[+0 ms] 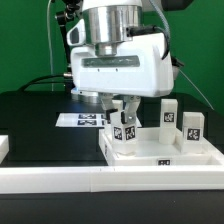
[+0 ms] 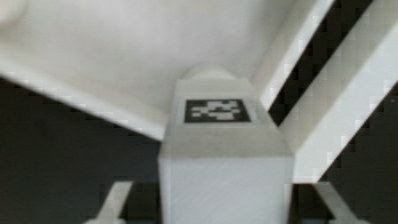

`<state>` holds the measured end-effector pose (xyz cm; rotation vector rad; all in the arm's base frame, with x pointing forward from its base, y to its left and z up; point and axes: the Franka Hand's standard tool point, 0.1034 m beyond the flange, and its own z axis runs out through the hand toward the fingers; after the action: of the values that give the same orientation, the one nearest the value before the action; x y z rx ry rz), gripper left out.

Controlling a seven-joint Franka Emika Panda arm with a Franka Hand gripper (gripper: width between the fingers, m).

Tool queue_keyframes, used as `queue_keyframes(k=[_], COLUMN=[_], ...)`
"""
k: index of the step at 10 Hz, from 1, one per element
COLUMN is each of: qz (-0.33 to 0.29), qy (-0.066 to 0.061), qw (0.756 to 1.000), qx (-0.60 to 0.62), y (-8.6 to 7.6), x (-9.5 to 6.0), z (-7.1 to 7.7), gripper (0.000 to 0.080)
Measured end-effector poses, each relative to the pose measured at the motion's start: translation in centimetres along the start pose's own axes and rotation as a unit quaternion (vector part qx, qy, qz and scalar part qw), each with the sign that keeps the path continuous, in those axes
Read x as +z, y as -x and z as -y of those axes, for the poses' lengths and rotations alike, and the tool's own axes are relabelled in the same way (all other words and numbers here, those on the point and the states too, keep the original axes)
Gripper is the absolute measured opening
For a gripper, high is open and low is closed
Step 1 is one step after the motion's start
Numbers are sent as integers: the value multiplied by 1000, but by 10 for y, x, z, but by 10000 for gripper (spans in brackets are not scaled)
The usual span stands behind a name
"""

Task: Assemble square table

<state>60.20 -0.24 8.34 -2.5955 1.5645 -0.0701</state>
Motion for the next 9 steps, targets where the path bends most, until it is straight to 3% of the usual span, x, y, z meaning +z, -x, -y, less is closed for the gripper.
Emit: queue_keyframes(k=[3, 7, 8, 9], qz=[-6, -6, -5, -5], qy=[1, -3, -3, -2], qw=[986, 973, 973, 976], qx=[164, 231, 230, 217], y=[4, 2, 3, 4], x=[1, 1, 2, 2], z=[4, 5, 6, 6], gripper=[290, 290, 382, 382])
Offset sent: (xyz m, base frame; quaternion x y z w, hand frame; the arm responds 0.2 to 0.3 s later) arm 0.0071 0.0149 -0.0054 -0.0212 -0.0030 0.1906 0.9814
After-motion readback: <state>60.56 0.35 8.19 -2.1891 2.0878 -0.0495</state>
